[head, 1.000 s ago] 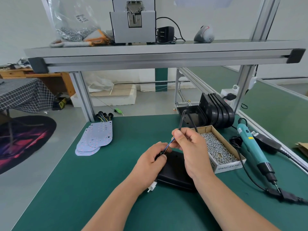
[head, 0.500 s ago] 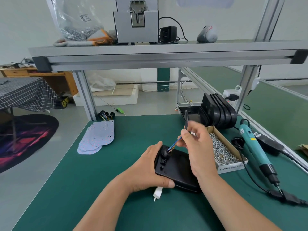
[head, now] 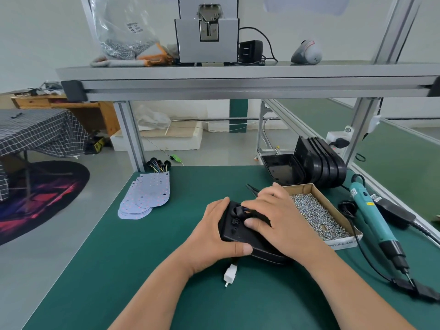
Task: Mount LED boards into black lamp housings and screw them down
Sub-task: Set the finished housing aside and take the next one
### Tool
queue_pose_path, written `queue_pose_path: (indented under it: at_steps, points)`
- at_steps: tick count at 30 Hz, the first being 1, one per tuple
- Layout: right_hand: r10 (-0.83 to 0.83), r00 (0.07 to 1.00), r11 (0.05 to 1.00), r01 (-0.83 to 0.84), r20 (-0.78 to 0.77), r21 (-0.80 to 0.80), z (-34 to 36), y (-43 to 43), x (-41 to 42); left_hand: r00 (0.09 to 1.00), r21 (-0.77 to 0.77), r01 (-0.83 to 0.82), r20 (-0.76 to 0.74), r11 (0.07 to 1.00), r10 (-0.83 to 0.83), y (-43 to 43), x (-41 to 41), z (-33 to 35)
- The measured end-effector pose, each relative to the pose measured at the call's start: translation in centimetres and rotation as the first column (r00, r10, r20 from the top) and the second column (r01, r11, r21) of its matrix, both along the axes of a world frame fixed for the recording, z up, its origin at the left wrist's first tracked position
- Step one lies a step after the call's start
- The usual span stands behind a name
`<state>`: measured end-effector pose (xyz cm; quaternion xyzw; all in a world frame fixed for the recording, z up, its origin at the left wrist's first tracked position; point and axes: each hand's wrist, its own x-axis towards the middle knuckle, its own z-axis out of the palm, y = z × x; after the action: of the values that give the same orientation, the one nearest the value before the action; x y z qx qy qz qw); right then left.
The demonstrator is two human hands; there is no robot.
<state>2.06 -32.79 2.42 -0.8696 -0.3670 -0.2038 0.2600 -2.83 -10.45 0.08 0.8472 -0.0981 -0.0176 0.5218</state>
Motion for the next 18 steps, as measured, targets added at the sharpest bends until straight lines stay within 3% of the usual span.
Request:
queue_pose_path:
  at_steps: [18]
  points:
    - [-0.022, 0.979, 0.985, 0.057, -0.204, 0.165, 0.1, 1.8, -0.2, 0.999, 0.044, -0.038, 0.025, 0.998, 0.037, -1.1, 0.3, -0.7]
